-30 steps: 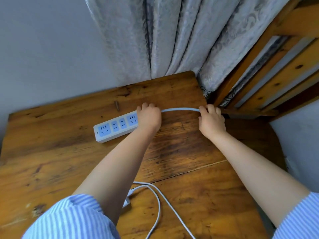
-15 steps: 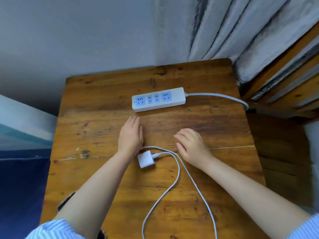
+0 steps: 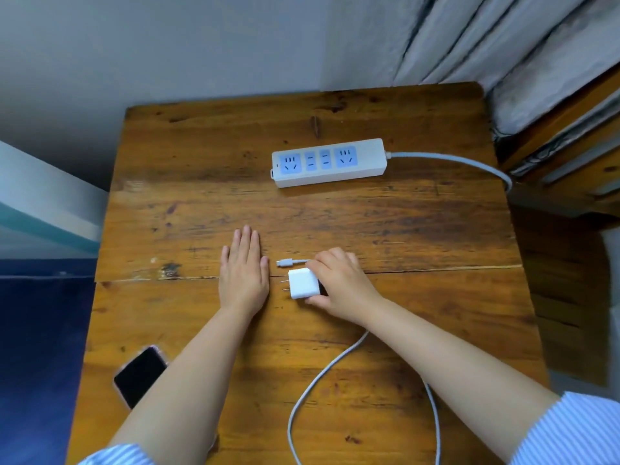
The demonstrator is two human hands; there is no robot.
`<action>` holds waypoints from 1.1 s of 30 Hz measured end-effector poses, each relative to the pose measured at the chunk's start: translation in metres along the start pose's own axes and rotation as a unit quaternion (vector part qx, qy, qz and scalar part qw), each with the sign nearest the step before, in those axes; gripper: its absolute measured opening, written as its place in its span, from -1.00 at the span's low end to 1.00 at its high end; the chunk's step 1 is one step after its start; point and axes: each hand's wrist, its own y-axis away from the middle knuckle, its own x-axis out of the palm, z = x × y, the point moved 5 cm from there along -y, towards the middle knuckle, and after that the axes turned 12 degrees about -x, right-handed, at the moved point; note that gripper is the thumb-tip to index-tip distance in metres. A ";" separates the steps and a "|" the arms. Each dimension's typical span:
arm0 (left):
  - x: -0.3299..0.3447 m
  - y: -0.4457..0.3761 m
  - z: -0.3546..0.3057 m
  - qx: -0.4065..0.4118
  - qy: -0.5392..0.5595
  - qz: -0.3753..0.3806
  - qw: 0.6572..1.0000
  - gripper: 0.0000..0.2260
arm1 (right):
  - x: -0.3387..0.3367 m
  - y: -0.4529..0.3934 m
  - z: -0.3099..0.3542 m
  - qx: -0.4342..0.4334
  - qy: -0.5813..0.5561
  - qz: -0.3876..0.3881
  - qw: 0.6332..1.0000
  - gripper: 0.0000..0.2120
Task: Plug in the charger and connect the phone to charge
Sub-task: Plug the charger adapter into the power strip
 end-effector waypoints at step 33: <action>-0.004 -0.036 -0.022 -0.052 0.024 0.015 0.998 -0.52 | -0.155 -0.104 -0.044 0.085 0.250 0.030 0.964 -0.71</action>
